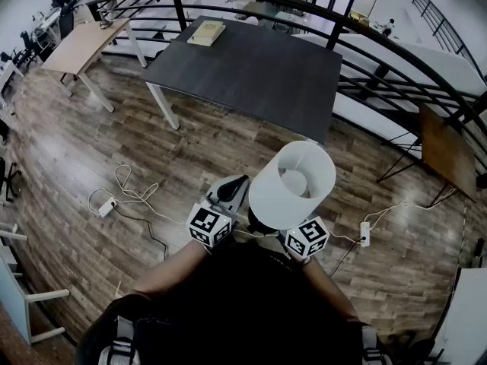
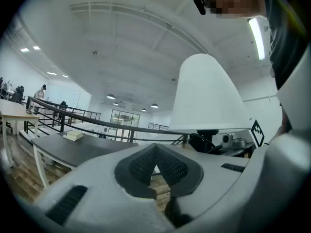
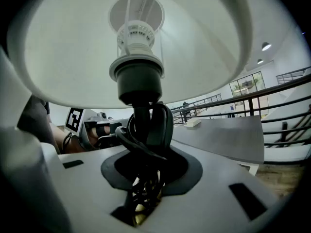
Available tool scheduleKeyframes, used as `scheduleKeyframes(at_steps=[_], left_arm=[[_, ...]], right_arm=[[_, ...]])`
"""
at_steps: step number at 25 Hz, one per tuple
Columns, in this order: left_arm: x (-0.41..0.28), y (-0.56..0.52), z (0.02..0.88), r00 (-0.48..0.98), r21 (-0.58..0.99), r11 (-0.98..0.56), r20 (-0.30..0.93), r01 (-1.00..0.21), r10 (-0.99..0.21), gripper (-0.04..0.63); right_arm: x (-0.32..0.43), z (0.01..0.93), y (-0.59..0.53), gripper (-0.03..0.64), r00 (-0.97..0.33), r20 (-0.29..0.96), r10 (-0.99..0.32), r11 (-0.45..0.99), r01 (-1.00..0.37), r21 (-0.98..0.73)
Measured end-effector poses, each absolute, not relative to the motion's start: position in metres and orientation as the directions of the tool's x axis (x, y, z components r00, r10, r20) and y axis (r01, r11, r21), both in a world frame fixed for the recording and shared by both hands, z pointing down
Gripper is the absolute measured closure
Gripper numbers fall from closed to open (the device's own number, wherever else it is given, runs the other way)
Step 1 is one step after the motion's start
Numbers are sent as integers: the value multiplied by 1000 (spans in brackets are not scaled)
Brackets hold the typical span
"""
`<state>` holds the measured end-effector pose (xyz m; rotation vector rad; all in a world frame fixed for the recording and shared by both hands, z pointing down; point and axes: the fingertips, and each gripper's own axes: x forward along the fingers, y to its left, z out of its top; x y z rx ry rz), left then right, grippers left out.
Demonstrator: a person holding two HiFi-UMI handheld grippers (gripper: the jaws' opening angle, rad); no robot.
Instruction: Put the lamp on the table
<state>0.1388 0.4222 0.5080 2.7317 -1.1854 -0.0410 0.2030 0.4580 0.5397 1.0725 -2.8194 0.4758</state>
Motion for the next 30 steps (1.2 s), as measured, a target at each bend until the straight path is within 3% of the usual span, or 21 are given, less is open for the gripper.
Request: scheduleKeyframes(at_steps=[21, 30], left_arm=[[123, 385, 516, 713, 184, -697, 35, -694, -701, 586], [68, 311, 508, 725, 180, -711, 21, -680, -688, 586]], right_arm=[[180, 545, 418, 525, -740, 200, -642, 699, -672, -244], [131, 539, 341, 525, -707, 198, -679, 665, -707, -241]])
